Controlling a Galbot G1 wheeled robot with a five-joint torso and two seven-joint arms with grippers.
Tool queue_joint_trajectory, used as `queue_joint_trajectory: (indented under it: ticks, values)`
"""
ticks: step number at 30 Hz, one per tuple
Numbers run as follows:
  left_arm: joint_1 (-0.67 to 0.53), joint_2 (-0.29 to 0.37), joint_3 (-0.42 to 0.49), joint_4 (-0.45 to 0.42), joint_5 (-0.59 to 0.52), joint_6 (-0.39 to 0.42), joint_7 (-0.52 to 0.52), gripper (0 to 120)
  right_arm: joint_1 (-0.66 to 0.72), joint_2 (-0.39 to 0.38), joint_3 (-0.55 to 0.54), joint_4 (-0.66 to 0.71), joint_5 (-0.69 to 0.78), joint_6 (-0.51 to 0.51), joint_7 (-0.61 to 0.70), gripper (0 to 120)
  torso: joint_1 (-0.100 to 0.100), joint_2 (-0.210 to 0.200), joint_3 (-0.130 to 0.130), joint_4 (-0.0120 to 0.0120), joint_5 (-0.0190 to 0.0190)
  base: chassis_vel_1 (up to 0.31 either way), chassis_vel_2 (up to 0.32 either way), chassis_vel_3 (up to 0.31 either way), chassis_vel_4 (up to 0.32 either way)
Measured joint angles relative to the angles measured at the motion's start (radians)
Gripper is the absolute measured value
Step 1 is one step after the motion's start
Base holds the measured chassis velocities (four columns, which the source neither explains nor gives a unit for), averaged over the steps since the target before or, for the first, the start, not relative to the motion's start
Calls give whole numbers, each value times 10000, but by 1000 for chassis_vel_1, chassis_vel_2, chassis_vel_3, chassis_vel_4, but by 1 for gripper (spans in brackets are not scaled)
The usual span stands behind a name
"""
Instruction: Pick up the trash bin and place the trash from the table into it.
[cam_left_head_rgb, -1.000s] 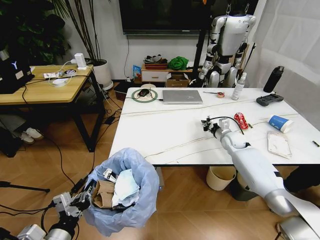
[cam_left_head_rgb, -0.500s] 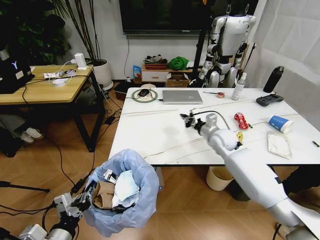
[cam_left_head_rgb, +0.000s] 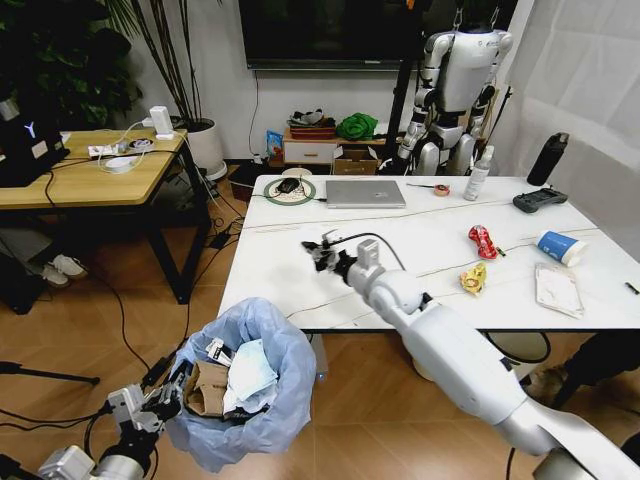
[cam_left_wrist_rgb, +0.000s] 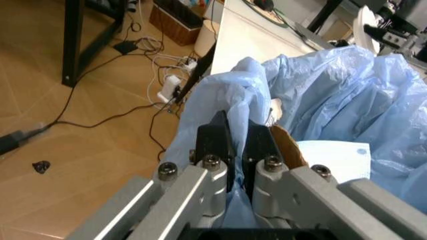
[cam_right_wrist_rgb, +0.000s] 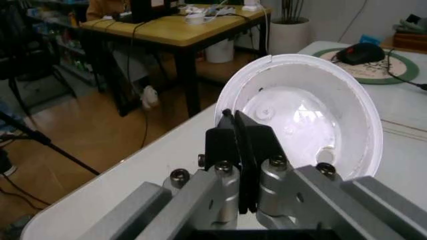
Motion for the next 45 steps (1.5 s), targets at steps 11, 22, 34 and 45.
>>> queue_joint_trajectory:
  ticks: [11, 22, 34, 45]
  values:
    - [-21, 22, -57, 32, -10, 15, -18, 0, 254, 474, -570, -70, -33, 51, -34, 0, 0, 0, 0, -1, 3, 0, 0, 0, 0]
    - [-104, -40, -138, 75, -66, 22, -28, 0, 160, 165, -1373, 2135, 1140, -157, 174, 0, 0, 0, 0, -1, 6, 0, 0, 0, 0]
    - [-127, -228, -185, -133, -23, 89, -124, 0, -959, -979, -3687, 5018, 2007, -330, 824, 0, -1, 0, 0, -2, 6, 0, 0, 0, 0]
    - [49, -213, -224, -295, -2, 86, -112, 0, -1815, -2030, -3160, 5554, 1782, -394, 793, 13, 0, 1, 0, -1, 4, 0, 0, 0, 0]
